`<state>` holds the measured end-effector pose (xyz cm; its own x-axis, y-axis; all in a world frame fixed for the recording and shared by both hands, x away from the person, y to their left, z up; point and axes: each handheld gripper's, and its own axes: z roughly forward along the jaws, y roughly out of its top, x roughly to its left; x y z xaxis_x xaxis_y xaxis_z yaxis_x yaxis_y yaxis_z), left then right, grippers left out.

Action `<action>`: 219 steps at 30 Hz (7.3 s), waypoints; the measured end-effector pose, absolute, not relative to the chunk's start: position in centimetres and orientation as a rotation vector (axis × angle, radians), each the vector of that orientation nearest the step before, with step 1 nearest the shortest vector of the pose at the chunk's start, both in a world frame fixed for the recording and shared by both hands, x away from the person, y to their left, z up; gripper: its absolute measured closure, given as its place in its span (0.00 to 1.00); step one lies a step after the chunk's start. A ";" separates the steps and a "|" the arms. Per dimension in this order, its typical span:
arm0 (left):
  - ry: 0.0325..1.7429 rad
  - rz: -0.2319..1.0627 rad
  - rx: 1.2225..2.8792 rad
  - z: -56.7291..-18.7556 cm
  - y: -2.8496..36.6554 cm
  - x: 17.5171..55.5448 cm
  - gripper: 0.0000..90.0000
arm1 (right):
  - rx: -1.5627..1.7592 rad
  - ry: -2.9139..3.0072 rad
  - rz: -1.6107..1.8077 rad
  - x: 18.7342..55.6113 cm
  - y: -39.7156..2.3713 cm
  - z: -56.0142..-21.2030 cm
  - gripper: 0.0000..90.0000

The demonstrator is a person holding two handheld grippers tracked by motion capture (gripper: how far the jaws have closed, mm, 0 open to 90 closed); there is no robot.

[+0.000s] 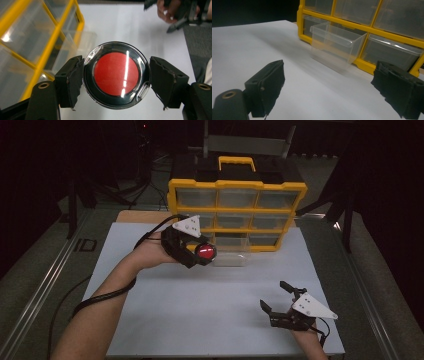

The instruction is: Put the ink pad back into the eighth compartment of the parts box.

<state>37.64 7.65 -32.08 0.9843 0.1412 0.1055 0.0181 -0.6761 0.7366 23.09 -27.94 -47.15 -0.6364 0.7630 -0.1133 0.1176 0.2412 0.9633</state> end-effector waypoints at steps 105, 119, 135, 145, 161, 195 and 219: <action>0.423 0.146 2.280 -38.9 -1.6 45.0 0.00 | 0.798 1.916 1.462 23.4 -28.5 -47.2 0.11; 0.390 0.132 2.237 -37.1 0.1 43.2 0.00 | 0.799 1.922 1.460 23.4 -28.3 -47.3 0.11; 0.377 0.165 2.196 -36.6 3.8 39.8 0.00 | 0.797 1.932 1.449 23.4 -28.0 -47.4 0.11; 0.377 0.176 2.190 -37.2 5.6 37.7 0.00 | 0.797 1.933 1.449 23.3 -27.9 -47.4 0.11; 0.429 0.175 2.132 -38.2 10.8 34.4 0.00 | 0.793 1.929 1.452 23.3 -28.0 -47.3 0.11; 0.560 0.251 2.017 -41.1 20.7 26.4 0.00 | 0.795 1.934 1.442 23.2 -27.9 -47.3 0.11; 0.781 0.493 1.895 -47.7 25.4 22.3 0.00 | 0.791 1.942 1.435 23.2 -27.7 -47.4 0.11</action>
<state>22.33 25.38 -47.68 0.7099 0.7043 -0.0008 0.3025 -0.3039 0.9034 23.19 -27.67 -47.37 -0.6480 0.7535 -0.1111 0.1147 0.2408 0.9638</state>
